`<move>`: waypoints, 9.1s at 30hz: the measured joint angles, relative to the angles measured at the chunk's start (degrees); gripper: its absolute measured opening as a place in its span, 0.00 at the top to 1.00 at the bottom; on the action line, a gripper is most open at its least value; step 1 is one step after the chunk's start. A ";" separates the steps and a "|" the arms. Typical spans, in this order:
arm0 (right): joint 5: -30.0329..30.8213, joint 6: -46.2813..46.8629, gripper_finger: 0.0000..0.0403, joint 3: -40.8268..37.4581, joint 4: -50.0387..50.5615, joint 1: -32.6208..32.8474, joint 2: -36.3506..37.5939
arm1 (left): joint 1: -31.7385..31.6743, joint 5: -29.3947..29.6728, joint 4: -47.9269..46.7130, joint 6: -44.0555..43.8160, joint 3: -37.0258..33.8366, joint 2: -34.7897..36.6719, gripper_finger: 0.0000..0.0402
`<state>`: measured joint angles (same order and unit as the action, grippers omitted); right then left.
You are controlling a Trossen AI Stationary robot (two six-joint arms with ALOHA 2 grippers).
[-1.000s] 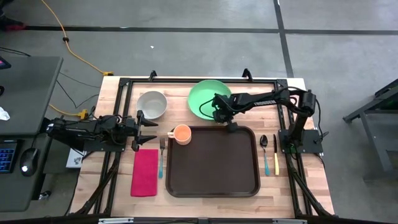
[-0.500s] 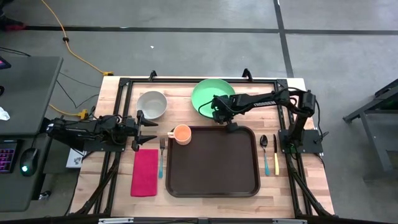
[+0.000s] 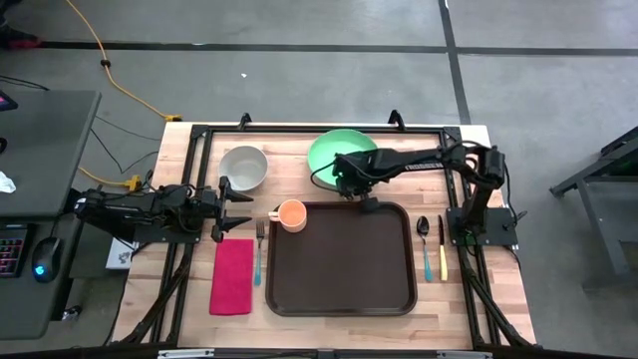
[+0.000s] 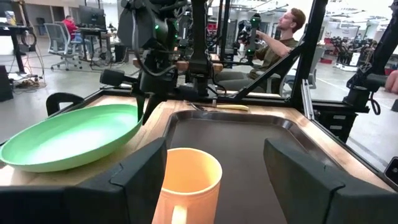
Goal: Set up tray
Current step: Put the green plate on the brown serving tray, then put the gray bowl on top of the green plate on the brown serving tray
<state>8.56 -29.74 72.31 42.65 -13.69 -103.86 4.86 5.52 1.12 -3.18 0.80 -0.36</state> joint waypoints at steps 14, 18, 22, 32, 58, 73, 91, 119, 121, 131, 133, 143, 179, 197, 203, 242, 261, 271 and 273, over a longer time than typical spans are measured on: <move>3.11 7.26 1.00 5.73 9.12 8.15 0.55 | 0.00 -0.28 0.01 -0.02 0.00 0.00 0.26; 3.28 11.79 1.00 5.67 10.27 10.88 2.29 | 0.00 -0.31 0.00 -0.02 0.00 0.00 0.26; 4.58 17.25 1.00 5.63 12.18 14.40 4.13 | 0.00 -0.31 -0.01 -0.02 0.00 0.00 0.26; 3.38 32.22 1.00 5.65 13.95 25.13 5.73 | 0.00 -0.35 -0.01 0.13 0.00 0.00 0.26; -1.27 56.84 1.00 5.63 2.95 37.46 3.86 | 0.01 -1.01 -0.11 1.69 0.00 -0.02 0.26; -4.68 67.02 1.00 5.65 -6.20 37.87 -0.43 | 0.02 -3.65 -0.47 1.42 0.00 0.00 0.26; -8.45 70.16 1.00 5.65 -14.23 38.02 -5.31 | 0.02 -3.67 -0.56 1.38 0.00 -0.02 0.26; -12.97 75.19 0.78 5.63 -21.60 37.21 -7.69 | 0.02 -5.27 -0.89 1.42 0.00 -0.02 0.26; -12.64 75.17 0.75 5.63 -22.11 36.97 -7.69 | 0.02 -5.27 -0.89 1.42 0.00 0.00 0.26; -17.97 74.79 0.70 5.63 -23.31 34.31 -7.35 | 0.02 -5.64 -0.89 1.86 0.00 -0.01 0.26; -19.39 74.77 0.70 5.63 -23.59 33.62 -7.19 | 0.02 -5.64 -0.89 1.86 0.00 -0.02 0.26; -19.93 65.95 0.75 5.63 -24.95 31.22 -3.10 | 0.02 -5.62 -0.89 1.86 0.00 -0.01 0.26; 19.51 56.48 0.81 5.63 22.88 30.96 33.68 | 0.02 -4.94 -0.84 1.26 0.01 -0.02 0.26; 22.89 56.26 0.81 5.62 26.32 30.97 47.87 | 0.02 -4.92 -0.83 1.29 0.01 -0.01 0.26; 22.80 56.26 0.81 5.54 28.30 30.98 50.88 | 0.02 -4.92 -0.83 1.31 0.00 -0.02 0.26; 14.88 59.52 0.81 -51.95 -20.48 30.96 85.23 | 0.01 8.72 8.36 -4.83 0.00 0.00 0.26; 12.50 62.33 0.81 -62.31 -34.96 30.96 85.20 | 0.00 14.62 -14.06 -12.28 14.02 -4.95 0.26; 12.91 62.32 0.81 -63.88 -36.98 30.95 85.14 | 0.00 16.25 -34.51 -16.19 27.74 -17.87 0.26; 12.91 62.34 0.81 -63.88 -37.00 30.95 85.14 | 0.00 16.26 -37.93 -16.76 30.33 -21.25 0.26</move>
<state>21.47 32.60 8.43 5.66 17.26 -18.72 4.86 21.78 -36.81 -19.94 31.13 -21.61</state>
